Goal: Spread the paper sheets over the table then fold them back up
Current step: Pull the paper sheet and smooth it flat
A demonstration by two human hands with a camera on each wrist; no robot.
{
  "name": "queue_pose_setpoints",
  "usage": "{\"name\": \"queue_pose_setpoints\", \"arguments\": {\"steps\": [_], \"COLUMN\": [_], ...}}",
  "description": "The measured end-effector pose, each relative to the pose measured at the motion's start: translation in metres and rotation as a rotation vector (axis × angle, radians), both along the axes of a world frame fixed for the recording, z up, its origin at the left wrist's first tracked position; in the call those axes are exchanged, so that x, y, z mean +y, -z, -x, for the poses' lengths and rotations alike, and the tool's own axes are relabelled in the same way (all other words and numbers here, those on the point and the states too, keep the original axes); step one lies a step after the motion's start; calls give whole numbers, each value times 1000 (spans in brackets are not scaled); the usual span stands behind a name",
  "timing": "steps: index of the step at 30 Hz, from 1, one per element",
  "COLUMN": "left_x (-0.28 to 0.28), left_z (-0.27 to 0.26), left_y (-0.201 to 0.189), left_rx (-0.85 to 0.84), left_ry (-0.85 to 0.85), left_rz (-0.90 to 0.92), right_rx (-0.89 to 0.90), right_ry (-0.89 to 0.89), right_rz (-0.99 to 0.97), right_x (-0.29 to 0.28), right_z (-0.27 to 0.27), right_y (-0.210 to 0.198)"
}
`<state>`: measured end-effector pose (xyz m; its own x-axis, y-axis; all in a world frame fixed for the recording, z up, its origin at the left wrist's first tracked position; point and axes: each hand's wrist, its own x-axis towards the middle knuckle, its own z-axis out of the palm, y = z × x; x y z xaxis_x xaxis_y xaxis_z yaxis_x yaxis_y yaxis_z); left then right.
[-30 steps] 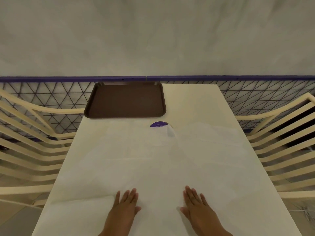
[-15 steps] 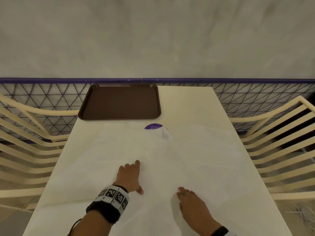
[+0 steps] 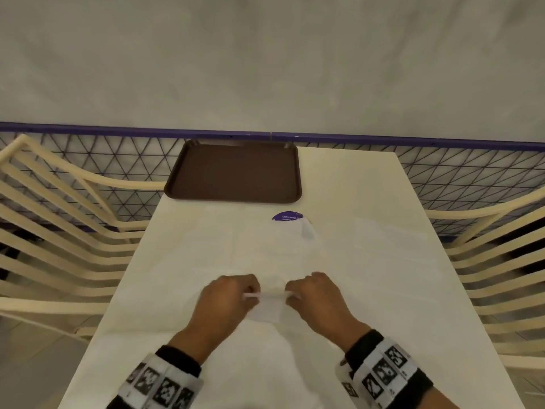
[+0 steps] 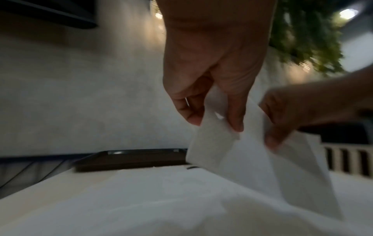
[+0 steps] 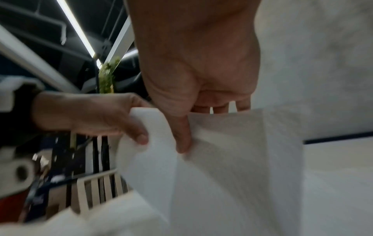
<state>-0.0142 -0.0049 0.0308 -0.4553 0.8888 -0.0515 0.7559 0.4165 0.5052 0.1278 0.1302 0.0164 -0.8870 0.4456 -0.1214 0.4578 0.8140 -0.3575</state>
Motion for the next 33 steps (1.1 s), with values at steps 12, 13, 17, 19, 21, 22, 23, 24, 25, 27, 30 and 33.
{"name": "queue_pose_setpoints", "arguments": {"steps": [12, 13, 17, 19, 21, 22, 23, 24, 25, 27, 30, 33], "left_x": [-152, -163, -195, -204, -211, -213, -214, -212, -210, -205, -199, -193], "left_z": [103, 107, 120, 127, 133, 135, 138, 138, 138, 134, 126, 125], "left_y": [-16, -11, 19, 38, 57, 65, 72, 76, 80, 82, 79, 78], "left_rx": [-469, -478, -481, -473, -437, -420, -412, -404, -377, -305, -227, -162], "left_ry": [-638, -673, -719, -738, -716, -704, -702, -699, -690, -677, -673, -659], "left_rz": [-86, -75, 35, 105, 197, 236, 256, 270, 290, 333, 378, 345], "right_rx": [21, -11, -127, -161, -186, -197, -205, -210, -210, -223, -229, -168], "right_ry": [256, 258, 259, 264, 261, 259, 254, 239, 218, 171, 118, 116], "right_rz": [947, 961, 981, 944, 870, 821, 767, 708, 651, 539, 423, 416], "right_x": [-60, -70, -108, -120, -128, -131, -133, -135, -136, -140, -146, -139], "right_z": [83, 90, 104, 106, 107, 107, 107, 107, 106, 106, 103, 95], "right_y": [1, 8, 38, 50, 59, 63, 66, 69, 72, 76, 77, 75]}}
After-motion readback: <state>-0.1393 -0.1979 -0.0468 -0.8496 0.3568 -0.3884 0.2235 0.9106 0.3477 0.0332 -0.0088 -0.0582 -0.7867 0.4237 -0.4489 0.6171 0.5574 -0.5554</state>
